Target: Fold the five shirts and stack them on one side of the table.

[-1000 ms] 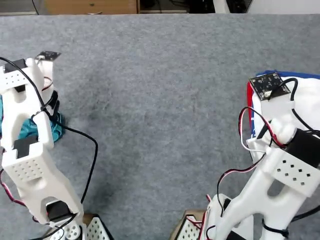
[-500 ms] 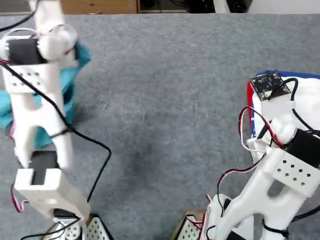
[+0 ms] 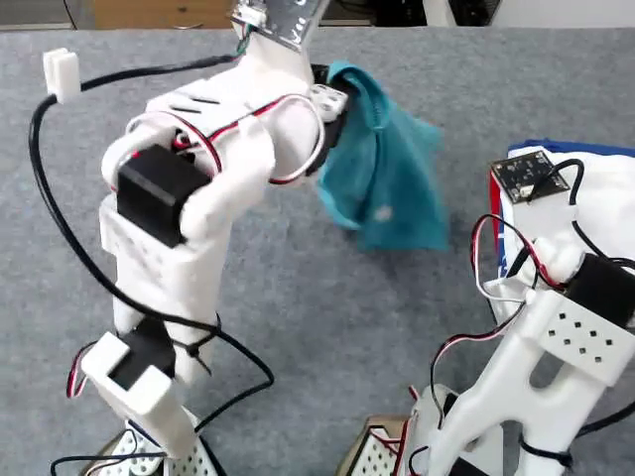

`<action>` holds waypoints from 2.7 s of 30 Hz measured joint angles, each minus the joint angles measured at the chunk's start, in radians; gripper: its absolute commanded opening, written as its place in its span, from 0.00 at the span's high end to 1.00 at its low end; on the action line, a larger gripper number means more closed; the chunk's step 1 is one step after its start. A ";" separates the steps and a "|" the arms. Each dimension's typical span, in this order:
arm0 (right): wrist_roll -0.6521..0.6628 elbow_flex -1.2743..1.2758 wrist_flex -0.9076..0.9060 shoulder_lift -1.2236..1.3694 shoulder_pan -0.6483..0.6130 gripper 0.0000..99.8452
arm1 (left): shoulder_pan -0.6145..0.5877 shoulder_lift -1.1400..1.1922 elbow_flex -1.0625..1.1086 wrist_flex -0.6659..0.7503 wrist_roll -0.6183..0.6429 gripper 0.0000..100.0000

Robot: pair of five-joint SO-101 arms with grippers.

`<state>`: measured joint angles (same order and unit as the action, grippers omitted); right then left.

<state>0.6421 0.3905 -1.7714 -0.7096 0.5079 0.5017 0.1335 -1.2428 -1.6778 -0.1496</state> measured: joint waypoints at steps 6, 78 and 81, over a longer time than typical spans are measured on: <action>0.000 0.000 0.000 0.000 0.000 1.00 | -0.242 0.021 0.195 -0.068 0.000 0.98; -0.206 -1.082 0.011 1.514 -1.203 1.00 | -1.456 0.173 0.632 -0.069 -0.301 0.80; -0.157 -1.123 0.008 1.517 -1.114 1.00 | -1.456 0.173 0.644 -0.069 -0.301 0.80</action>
<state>0.4856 -0.7327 -1.7637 0.8078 -0.6061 -0.9544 0.3069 -0.5984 -1.7469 -0.4503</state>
